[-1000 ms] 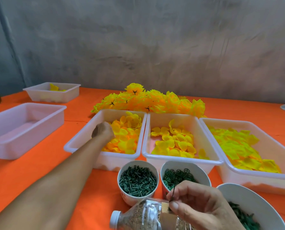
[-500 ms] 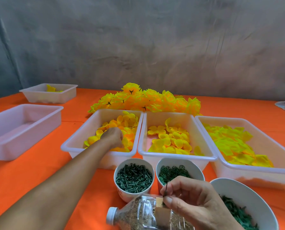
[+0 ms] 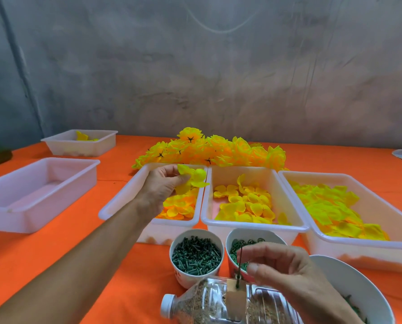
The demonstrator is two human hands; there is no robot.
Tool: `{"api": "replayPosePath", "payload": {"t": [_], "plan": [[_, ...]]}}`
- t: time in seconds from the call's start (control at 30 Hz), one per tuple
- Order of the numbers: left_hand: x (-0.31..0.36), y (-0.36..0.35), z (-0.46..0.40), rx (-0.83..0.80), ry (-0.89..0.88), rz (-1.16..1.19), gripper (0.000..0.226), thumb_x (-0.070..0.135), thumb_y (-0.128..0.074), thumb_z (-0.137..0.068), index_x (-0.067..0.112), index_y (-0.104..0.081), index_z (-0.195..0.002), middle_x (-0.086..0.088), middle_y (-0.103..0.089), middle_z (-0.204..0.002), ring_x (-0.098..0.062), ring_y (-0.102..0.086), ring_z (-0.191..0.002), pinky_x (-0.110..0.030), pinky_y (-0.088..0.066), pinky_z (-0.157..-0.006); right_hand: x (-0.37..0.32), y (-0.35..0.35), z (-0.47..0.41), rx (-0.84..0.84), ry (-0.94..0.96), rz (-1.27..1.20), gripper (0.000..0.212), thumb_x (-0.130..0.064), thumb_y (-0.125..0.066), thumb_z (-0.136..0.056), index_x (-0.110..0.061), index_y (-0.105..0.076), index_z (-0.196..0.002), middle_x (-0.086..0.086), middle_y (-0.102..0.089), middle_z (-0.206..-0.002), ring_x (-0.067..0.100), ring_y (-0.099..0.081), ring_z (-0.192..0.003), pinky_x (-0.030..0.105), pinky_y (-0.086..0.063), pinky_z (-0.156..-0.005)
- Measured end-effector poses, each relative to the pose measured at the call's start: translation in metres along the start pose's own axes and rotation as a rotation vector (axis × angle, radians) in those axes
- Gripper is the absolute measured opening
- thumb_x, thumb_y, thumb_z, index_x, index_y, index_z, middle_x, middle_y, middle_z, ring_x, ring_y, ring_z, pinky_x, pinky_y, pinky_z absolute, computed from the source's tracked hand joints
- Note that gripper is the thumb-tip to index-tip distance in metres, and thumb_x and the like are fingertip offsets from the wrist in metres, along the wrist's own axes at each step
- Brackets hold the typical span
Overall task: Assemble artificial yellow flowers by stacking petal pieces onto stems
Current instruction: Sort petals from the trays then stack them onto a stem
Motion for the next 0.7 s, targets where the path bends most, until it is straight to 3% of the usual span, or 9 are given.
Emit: {"api": "replayPosePath", "payload": {"t": [0.07,0.13,0.27,0.4,0.5,0.7], "plan": [[0.012,-0.011,0.013,0.000,0.003,0.064,0.013,0.007,-0.064,-0.084,0.017,-0.062,-0.076,0.007,-0.067,-0.068,-0.006,-0.062,-0.062,-0.019,-0.049,-0.056,-0.009,0.016,-0.004,0.200,0.045,-0.012,0.018,-0.015,-0.073,-0.068,-0.026,-0.078,-0.081,0.005,-0.075,-0.080,0.005,-0.065,-0.067,0.016,-0.049,-0.057],[0.023,-0.024,0.026,-0.007,0.000,0.110,0.011,0.009,-0.064,-0.084,0.018,-0.061,-0.077,0.001,-0.066,-0.076,-0.010,-0.060,-0.069,-0.020,-0.048,-0.058,-0.022,0.028,-0.009,0.332,0.085,-0.037,0.029,-0.037,-0.072,-0.057,-0.025,-0.078,-0.082,0.001,-0.075,-0.082,0.002,-0.065,-0.067,0.018,-0.047,-0.056],[0.041,-0.059,0.056,-0.070,-0.021,0.144,0.007,0.008,-0.064,-0.082,0.014,-0.062,-0.078,-0.006,-0.064,-0.078,-0.015,-0.059,-0.071,-0.023,-0.048,-0.063,-0.048,0.024,-0.027,0.358,0.072,-0.077,0.051,-0.054,-0.070,-0.046,-0.020,-0.073,-0.084,-0.005,-0.075,-0.081,0.003,-0.066,-0.068,0.024,-0.044,-0.060],[0.045,-0.083,0.079,-0.138,0.006,0.182,0.006,0.010,-0.065,-0.078,0.015,-0.065,-0.074,0.006,-0.065,-0.062,-0.004,-0.058,-0.055,-0.017,-0.048,-0.054,-0.058,0.010,-0.035,0.312,0.030,-0.126,0.030,-0.048,-0.073,-0.050,-0.026,-0.075,-0.070,-0.011,-0.071,-0.069,0.002,-0.064,-0.061,0.027,-0.044,-0.063],[0.038,-0.087,0.088,-0.161,0.151,0.223,0.007,0.022,-0.067,-0.071,0.016,-0.062,-0.073,0.005,-0.064,-0.062,-0.006,-0.057,-0.055,-0.024,-0.045,-0.058,-0.050,0.010,-0.038,0.326,-0.023,-0.266,0.021,-0.033,-0.072,-0.056,-0.017,-0.069,-0.070,-0.005,-0.070,-0.067,0.008,-0.062,-0.060,0.028,-0.042,-0.062],[0.032,-0.087,0.097,-0.157,0.406,0.382,0.014,0.021,-0.060,-0.087,0.013,-0.066,-0.076,-0.003,-0.062,-0.060,-0.013,-0.055,-0.049,-0.026,-0.046,-0.053,-0.043,-0.003,-0.035,0.201,-0.075,-0.589,0.011,-0.021,-0.071,-0.058,-0.014,-0.072,-0.067,0.004,-0.067,-0.062,0.011,-0.059,-0.047,0.018,-0.046,-0.042]]}}
Point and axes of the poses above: each hand's wrist, its own z-axis away from the middle knuckle, its own y-axis out of the back of the hand, x = y × z, the point moved 6 cm from there along -z, towards the middle knuckle
